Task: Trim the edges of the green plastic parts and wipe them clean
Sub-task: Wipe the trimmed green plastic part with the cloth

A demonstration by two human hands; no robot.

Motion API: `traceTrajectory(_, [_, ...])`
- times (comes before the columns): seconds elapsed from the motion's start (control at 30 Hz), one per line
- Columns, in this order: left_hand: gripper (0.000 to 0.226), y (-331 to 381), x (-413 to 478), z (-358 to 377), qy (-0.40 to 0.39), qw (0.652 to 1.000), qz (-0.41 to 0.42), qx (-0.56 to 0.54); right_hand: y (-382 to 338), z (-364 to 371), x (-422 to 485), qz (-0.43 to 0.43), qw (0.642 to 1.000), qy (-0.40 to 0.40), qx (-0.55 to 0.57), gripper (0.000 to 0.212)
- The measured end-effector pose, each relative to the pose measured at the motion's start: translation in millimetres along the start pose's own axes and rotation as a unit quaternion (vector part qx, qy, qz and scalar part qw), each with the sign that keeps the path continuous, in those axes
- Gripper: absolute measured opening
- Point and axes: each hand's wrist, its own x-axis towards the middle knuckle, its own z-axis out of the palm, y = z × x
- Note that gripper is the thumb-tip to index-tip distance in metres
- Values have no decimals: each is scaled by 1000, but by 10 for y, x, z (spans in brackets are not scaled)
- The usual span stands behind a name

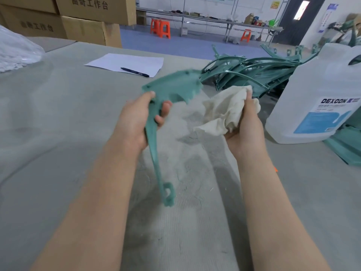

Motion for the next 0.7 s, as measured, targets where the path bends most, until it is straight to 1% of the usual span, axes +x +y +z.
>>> traceTrajectory(0.03, [18,-45,-17,25,-13,997,4,72,5,14,-1,9,1000,-20,-8,30])
traceTrajectory(0.1, [19,-131,-43,67,-43,979,26,197,22,35,-7,23,997,-60,-42,26])
traceTrajectory(0.17, [18,-171,-54,83,-61,964,39,255,53,42,-23,25,992,-89,-84,16])
traceTrajectory(0.23, [16,-170,-54,84,-64,958,41,278,78,38,-43,19,988,-102,-117,5])
traceTrajectory(0.3, [15,-177,-60,92,-71,954,36,288,108,28,-37,1,981,-95,-168,8])
traceTrajectory(0.33, [15,-182,-68,102,-74,954,33,289,127,26,-25,-24,973,-81,-214,11])
traceTrajectory(0.4, [16,-188,-79,118,-75,955,30,285,178,51,-9,-93,942,-46,-320,21])
traceTrajectory(0.47, [17,-187,-81,123,-73,955,32,286,240,87,-1,-159,903,-25,-399,26])
traceTrajectory(0.5, [17,-188,-85,124,-74,953,35,293,275,98,6,-174,887,-21,-428,26])
traceTrajectory(0.57, [17,-194,-94,129,-76,947,42,310,337,98,40,-175,864,-14,-471,24])
traceTrajectory(0.63, [17,-204,-99,138,-75,944,47,317,373,79,77,-176,865,-6,-470,25])
traceTrajectory(0.7, [17,-199,-93,130,-66,946,51,314,354,71,72,-174,886,-26,-428,23])
